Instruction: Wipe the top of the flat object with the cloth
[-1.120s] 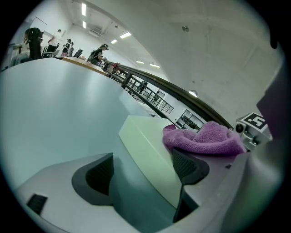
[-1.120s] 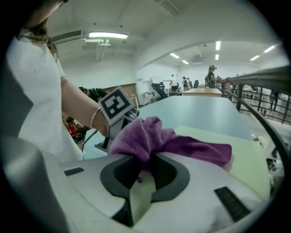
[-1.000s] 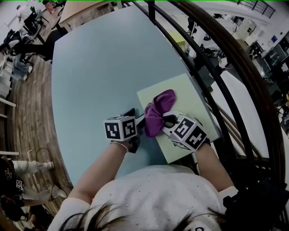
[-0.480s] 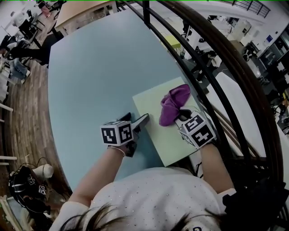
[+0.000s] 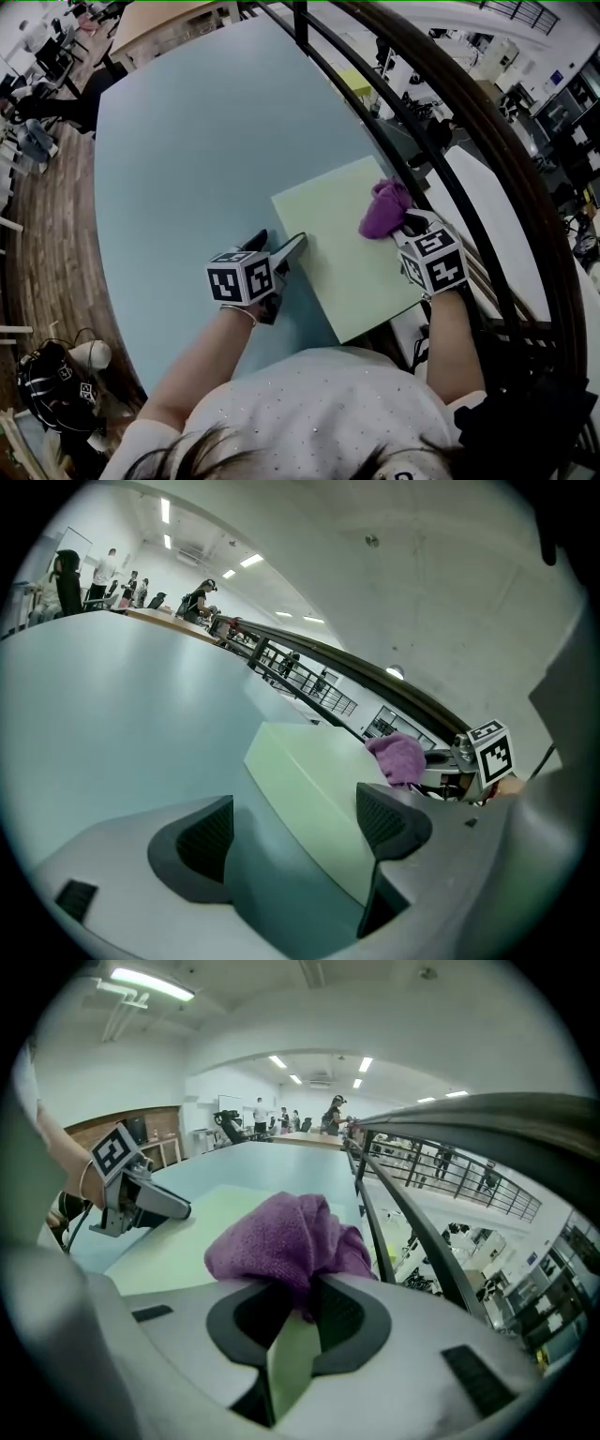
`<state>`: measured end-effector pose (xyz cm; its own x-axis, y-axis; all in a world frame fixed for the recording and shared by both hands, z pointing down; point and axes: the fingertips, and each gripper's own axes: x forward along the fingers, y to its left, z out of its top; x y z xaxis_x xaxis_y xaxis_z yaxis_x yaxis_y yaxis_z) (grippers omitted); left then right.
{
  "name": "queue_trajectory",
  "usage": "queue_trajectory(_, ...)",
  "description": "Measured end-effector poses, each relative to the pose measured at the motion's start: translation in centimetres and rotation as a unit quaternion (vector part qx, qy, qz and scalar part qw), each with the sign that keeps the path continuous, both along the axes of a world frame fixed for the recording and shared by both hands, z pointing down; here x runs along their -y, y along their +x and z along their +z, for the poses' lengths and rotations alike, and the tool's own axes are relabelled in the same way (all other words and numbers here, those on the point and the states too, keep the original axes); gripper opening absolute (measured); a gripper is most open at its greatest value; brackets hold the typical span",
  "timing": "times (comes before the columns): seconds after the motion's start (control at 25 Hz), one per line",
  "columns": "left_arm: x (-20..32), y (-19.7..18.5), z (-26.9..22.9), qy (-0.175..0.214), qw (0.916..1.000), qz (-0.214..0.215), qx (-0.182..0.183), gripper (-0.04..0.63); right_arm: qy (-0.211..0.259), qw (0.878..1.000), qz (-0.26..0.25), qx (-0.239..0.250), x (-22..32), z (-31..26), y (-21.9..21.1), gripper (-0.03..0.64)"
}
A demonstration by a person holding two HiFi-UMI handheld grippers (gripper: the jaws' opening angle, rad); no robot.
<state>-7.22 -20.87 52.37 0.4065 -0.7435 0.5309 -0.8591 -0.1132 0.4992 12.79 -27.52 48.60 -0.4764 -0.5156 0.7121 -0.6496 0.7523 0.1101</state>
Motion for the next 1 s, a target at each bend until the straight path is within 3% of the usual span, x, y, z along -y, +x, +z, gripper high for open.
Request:
queue_trajectory(0.28,-0.1,1.3,-1.9,0.041,0.9987,-0.01,0.029,0.405,0.031,0.999,0.031,0.027,0.3,-1.3,1.9,0.052)
queue_trajectory(0.48,-0.2,1.5,-1.4,0.038,0.9991,0.007,0.015,0.403,0.019,0.992,0.077,0.094,-1.1,-3.7,0.3,0.054)
queue_trajectory(0.68,-0.6,1.8,-1.6,0.029,0.9993,0.023,0.009,0.399,-0.017,0.998,-0.016,0.058,-7.4,-3.7,-6.3,0.054)
queue_trajectory(0.8,-0.5,1.6,-1.4,0.03,0.9989,0.037,0.004,0.394,-0.016,0.997,-0.072,0.022,-10.8,-2.5,-10.7,0.054)
queue_trajectory(0.92,-0.9,1.0,-0.2,0.034,0.9986,0.041,0.004,0.382,-0.024,0.997,-0.072,0.017,-12.9,-0.5,-13.2,0.052)
queue_trajectory(1.0,-1.1,1.1,0.1,0.038,0.9983,0.044,0.007,0.374,-0.054,0.996,-0.053,0.039,-13.7,0.0,-13.1,0.052)
